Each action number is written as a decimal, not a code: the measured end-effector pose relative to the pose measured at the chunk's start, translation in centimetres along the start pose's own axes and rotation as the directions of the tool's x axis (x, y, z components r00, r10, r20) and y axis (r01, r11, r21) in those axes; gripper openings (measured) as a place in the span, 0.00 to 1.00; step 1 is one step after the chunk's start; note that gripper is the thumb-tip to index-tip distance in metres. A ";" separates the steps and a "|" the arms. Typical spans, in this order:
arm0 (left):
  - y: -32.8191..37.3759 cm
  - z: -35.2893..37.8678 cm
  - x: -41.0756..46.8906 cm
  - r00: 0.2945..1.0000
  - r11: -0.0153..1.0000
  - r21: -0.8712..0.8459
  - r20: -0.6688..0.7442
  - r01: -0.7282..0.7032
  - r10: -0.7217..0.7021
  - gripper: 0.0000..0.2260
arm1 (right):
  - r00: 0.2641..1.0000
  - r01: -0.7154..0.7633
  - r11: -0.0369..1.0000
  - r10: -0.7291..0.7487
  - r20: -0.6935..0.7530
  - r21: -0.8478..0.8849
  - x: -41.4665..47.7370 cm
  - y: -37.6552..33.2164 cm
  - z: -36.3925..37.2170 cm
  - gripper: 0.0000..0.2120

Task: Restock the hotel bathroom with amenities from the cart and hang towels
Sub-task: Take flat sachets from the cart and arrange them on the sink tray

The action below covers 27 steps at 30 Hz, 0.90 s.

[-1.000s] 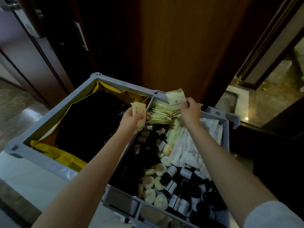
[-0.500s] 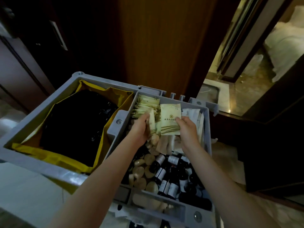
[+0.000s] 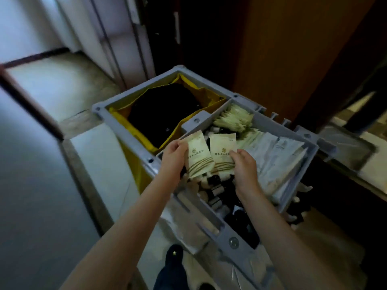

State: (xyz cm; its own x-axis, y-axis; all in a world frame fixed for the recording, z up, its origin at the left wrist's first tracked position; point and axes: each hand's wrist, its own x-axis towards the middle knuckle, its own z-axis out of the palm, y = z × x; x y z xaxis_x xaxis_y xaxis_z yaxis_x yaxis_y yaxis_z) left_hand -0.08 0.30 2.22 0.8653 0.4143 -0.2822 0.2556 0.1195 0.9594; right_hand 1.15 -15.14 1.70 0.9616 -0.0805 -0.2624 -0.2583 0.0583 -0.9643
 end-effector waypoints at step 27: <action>-17.0 -46.2 -49.2 0.072 0.969 -0.208 -0.977 -0.134 -0.200 0.12 | 0.165 0.174 0.921 0.323 0.932 -0.350 -51.5 16.8 26.1 0.08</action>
State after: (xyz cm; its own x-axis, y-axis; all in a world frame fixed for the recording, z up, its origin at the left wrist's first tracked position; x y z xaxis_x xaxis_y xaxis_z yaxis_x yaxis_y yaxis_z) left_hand -66.98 19.58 -0.13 -0.4098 0.8877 -0.2099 0.0419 0.2482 0.9678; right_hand -50.23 15.98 -0.04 0.1616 0.9330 -0.3216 -0.1028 -0.3082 -0.9458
